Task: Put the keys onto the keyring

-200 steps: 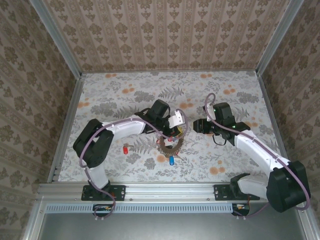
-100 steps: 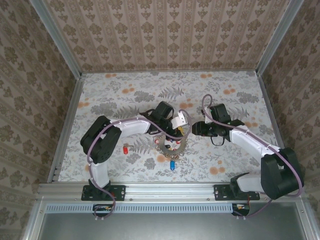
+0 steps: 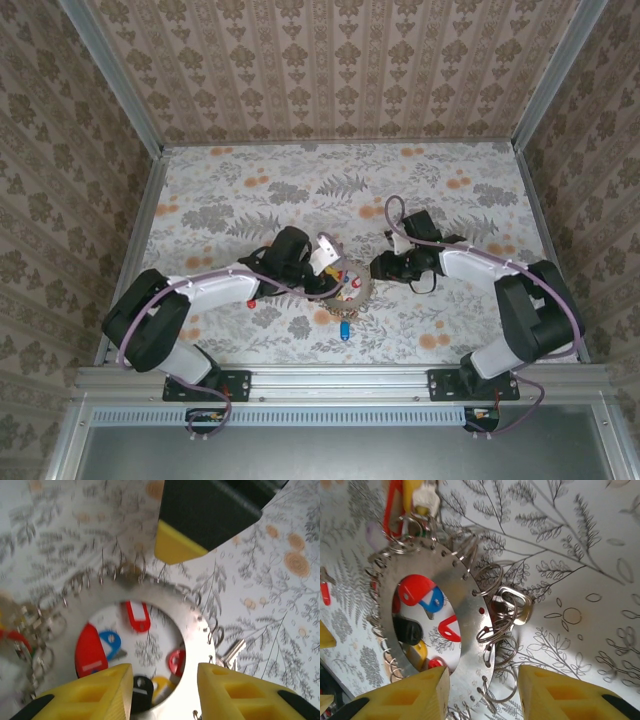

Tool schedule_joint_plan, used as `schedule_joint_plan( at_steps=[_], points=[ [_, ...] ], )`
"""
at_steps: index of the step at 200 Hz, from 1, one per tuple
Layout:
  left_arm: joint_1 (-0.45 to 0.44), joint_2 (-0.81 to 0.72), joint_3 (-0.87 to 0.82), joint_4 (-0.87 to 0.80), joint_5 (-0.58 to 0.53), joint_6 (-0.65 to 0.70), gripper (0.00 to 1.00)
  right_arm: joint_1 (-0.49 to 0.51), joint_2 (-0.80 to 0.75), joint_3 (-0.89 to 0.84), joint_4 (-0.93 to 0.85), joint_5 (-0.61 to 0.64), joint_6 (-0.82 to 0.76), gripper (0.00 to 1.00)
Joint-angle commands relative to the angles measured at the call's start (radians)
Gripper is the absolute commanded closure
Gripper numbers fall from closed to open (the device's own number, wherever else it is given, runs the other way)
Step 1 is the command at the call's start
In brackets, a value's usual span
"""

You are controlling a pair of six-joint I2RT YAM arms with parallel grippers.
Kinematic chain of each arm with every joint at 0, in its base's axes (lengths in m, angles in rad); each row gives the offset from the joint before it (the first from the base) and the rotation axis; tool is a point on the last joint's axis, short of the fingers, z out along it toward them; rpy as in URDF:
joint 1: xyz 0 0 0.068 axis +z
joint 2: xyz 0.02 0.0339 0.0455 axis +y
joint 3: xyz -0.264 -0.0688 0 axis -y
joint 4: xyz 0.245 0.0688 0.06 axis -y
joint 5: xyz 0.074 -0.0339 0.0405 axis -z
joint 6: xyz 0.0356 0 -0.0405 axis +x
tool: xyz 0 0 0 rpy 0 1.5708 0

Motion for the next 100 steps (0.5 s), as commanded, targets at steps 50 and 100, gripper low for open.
schedule_joint_plan(
  at_steps=[50,100],
  points=[
    [0.005,0.074,-0.034,0.053,-0.048,-0.095,0.73,0.024,0.091,0.008,0.063,-0.061,0.072,0.62],
    [0.008,0.180,-0.023,0.076,-0.045,-0.095,0.83,0.029,0.123,-0.032,0.178,-0.110,0.140,0.66]
  ],
)
